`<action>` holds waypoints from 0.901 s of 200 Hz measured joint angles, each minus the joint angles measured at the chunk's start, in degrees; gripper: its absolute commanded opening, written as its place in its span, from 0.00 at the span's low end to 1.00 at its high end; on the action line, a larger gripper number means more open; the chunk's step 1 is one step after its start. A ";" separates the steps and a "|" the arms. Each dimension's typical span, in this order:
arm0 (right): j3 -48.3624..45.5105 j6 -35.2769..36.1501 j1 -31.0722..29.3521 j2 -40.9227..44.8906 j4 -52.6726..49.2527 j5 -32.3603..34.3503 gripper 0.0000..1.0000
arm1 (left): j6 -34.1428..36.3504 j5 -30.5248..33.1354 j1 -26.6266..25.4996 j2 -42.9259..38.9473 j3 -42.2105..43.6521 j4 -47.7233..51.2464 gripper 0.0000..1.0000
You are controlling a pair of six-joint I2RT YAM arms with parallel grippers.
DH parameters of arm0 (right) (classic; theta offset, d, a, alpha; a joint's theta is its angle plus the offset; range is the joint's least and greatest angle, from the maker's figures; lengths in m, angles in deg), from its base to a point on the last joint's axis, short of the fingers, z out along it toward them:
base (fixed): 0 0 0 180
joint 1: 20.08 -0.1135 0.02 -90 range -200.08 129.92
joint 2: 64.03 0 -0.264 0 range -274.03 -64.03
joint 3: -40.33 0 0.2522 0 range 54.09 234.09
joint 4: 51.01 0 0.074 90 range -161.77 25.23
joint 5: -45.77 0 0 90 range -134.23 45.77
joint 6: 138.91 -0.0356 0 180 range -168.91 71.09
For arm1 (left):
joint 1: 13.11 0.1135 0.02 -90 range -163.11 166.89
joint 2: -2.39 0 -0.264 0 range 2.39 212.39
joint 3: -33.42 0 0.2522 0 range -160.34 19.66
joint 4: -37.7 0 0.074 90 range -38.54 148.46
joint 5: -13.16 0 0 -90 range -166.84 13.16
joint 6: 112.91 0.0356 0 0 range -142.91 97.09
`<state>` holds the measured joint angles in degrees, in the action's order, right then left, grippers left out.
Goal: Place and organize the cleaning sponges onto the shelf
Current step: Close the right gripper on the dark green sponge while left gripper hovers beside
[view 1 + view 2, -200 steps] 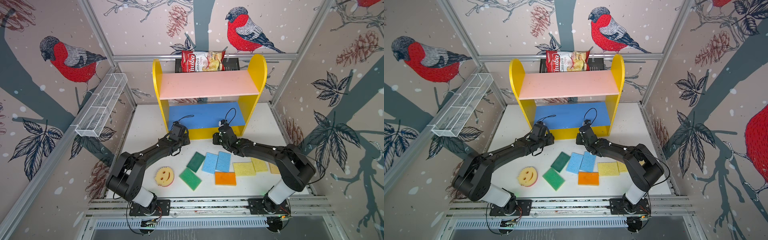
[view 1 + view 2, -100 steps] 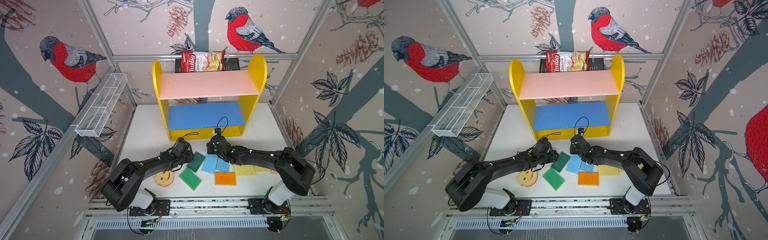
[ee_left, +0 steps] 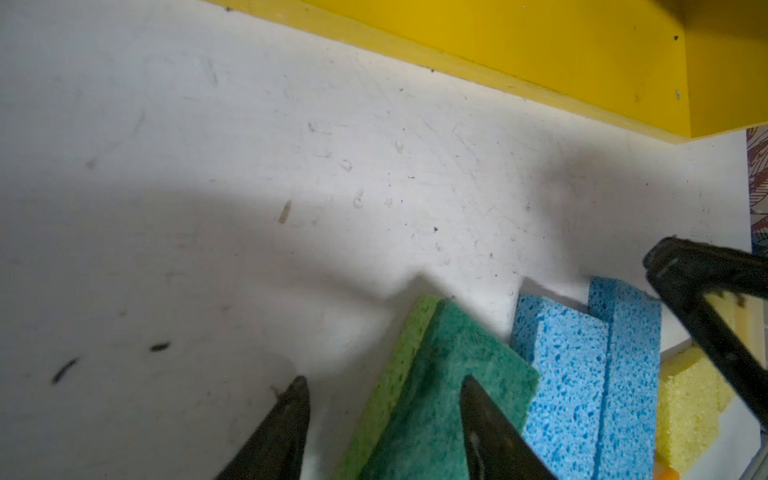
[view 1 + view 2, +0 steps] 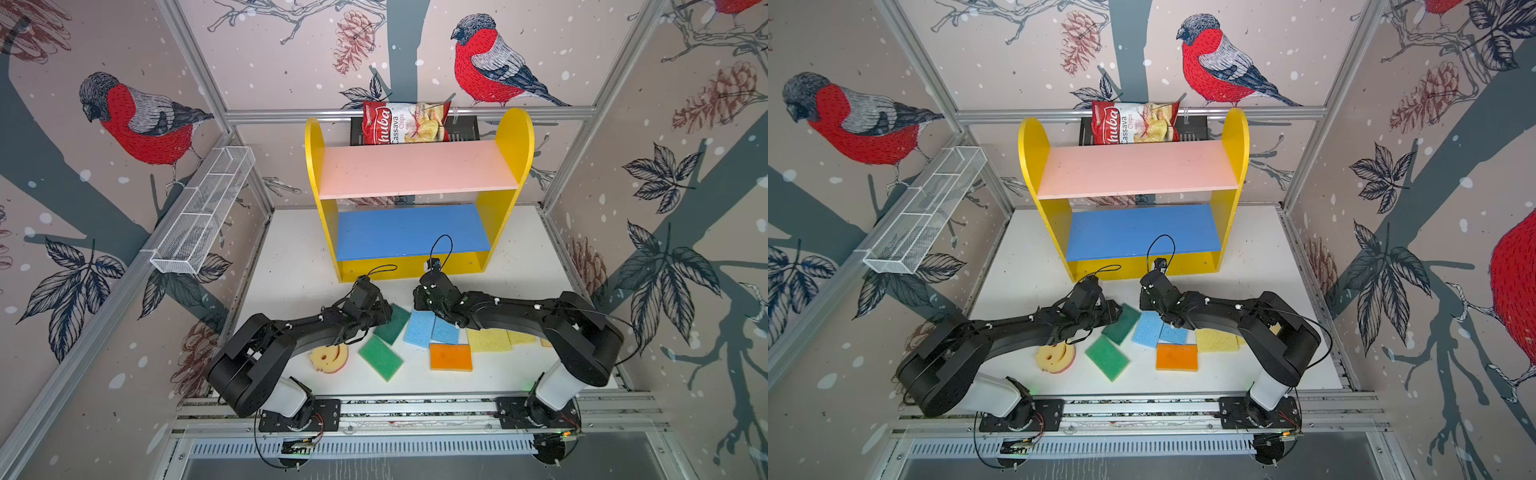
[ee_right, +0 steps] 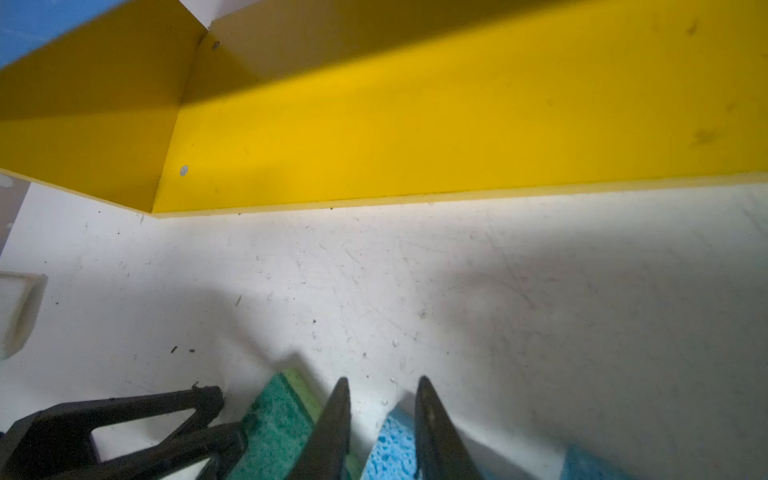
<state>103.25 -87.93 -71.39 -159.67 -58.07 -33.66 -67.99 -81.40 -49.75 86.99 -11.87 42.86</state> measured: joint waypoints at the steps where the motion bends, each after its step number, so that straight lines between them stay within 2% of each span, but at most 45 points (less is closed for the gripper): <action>1: 0.00 0.00 0.00 -0.04 0.04 -0.13 0.21 | -0.02 0.00 -0.02 0.02 -0.02 -0.07 0.56; 22: -0.24 -0.04 -0.11 -0.63 0.74 -2.51 0.19 | -0.17 -0.48 -0.24 0.94 -0.48 -1.05 0.55; 64: -2.51 1.60 -1.66 0.68 1.62 -6.84 0.20 | -0.52 -1.18 -0.39 1.14 -0.68 -1.07 0.56; 137: -4.52 4.57 -5.51 4.02 -1.46 -14.73 0.39 | -0.52 -1.16 -0.61 -0.72 0.00 1.42 0.57; 180: -4.15 4.35 -6.51 1.42 -1.55 -18.47 0.43 | -0.52 -1.18 -0.63 -0.20 -0.61 1.64 0.57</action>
<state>99.10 -83.58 -77.91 -158.25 -59.62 -52.13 -68.51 -82.58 -50.38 86.80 -12.48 44.50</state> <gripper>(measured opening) 0.426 0.569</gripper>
